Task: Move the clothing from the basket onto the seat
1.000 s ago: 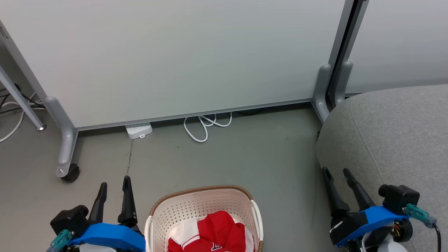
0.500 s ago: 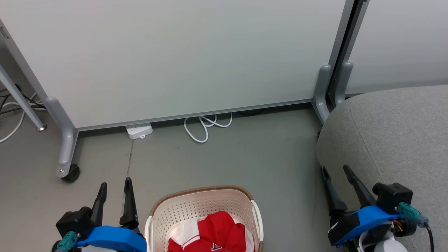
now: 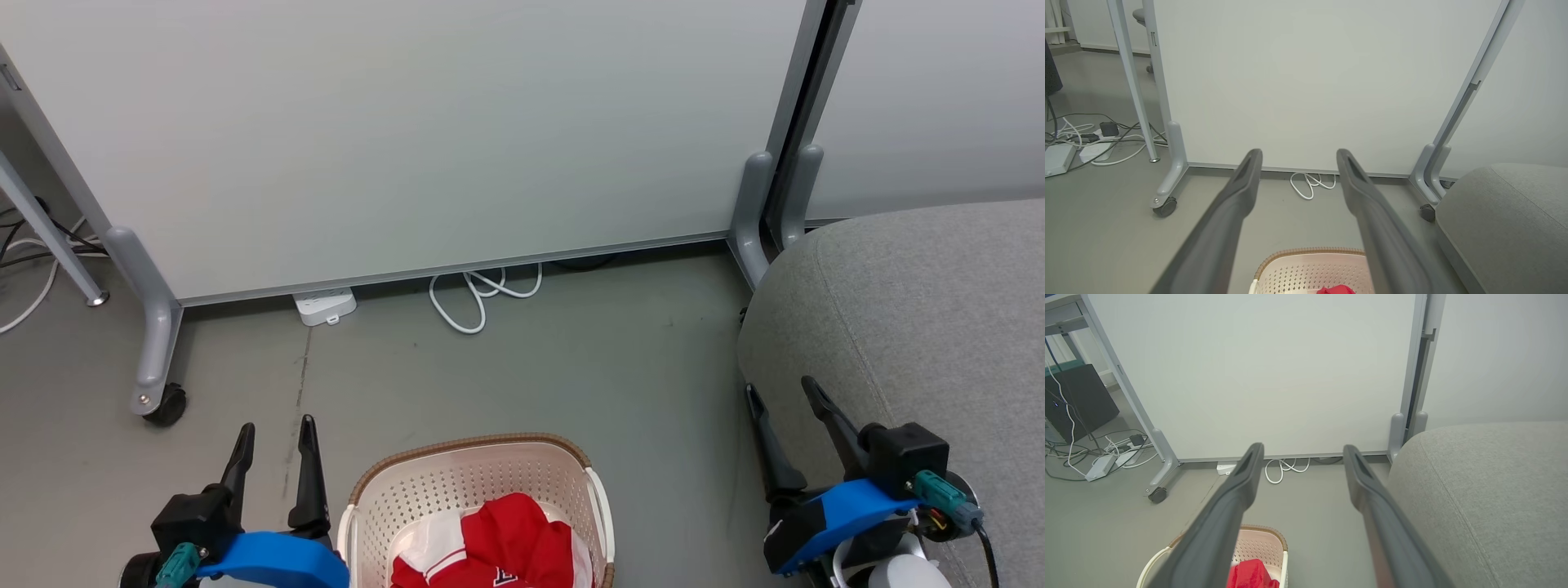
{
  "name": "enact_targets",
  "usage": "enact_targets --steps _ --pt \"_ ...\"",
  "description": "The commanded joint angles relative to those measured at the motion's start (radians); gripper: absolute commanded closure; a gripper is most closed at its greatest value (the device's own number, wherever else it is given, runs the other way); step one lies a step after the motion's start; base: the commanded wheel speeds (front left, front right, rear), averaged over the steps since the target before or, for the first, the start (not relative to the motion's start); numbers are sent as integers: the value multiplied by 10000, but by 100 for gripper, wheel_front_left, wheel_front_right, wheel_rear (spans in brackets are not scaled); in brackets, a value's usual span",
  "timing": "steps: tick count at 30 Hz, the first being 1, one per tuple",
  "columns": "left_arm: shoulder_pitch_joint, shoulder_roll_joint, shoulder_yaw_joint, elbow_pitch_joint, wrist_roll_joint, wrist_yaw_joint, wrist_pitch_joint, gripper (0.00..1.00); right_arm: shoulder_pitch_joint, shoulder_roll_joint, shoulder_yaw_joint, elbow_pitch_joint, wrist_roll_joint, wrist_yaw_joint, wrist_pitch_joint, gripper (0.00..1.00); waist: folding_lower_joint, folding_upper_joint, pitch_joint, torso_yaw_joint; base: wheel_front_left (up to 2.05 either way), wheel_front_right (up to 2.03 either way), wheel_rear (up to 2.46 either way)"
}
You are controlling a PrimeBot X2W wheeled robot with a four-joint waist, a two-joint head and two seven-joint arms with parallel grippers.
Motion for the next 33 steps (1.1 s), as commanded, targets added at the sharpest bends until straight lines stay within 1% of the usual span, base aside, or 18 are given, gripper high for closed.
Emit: enact_targets --steps 1,19,30,33 --pt "-53 18 36 -47 208 -36 -103 0 -140 -70 21 -69 -213 21 -72 0 0 -1 -1 -1 0 0 0" --pt "49 -77 27 -21 1496 -57 -432 0 -115 -80 108 -187 -1451 16 -279 0 0 -1 -14 17 0 0 0" --pt "59 -121 122 39 1481 -73 -428 0 -124 -79 112 -145 -1312 16 -261 0 0 -1 -59 66 0 0 0" --pt "172 -132 187 151 1331 -113 -426 0 -135 -78 197 -106 -1244 16 -269 0 0 -1 -85 -6 0 0 0"
